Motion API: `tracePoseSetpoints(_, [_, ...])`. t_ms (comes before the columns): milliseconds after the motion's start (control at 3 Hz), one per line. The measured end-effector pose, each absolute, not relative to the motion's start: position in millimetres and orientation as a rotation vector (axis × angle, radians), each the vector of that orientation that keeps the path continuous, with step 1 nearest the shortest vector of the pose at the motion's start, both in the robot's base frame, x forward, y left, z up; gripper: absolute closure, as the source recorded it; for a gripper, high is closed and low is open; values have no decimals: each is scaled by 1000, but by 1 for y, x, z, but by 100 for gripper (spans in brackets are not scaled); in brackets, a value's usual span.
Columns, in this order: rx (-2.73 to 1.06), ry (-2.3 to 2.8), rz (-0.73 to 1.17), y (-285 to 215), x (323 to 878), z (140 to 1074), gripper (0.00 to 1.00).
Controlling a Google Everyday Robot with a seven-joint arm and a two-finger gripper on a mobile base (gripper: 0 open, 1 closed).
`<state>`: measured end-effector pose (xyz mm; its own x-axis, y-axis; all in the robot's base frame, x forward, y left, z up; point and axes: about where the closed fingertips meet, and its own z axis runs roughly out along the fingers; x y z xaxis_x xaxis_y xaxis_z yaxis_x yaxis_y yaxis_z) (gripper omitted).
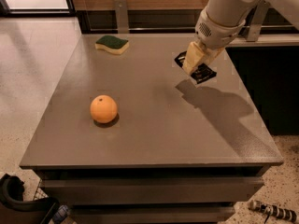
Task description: Move rxbar chocolate near sponge
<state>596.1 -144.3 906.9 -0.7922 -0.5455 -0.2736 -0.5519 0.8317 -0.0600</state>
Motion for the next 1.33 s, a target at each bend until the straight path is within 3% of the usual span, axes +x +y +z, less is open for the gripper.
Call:
tracePoseSetpoints(333, [-946, 2695, 106, -122, 633, 918, 100])
tracePoseSetpoints(1000, [-763, 2403, 416, -39, 712, 1003, 100])
tracePoseSetpoints(1333, [-758, 2410, 420, -35, 718, 996, 100])
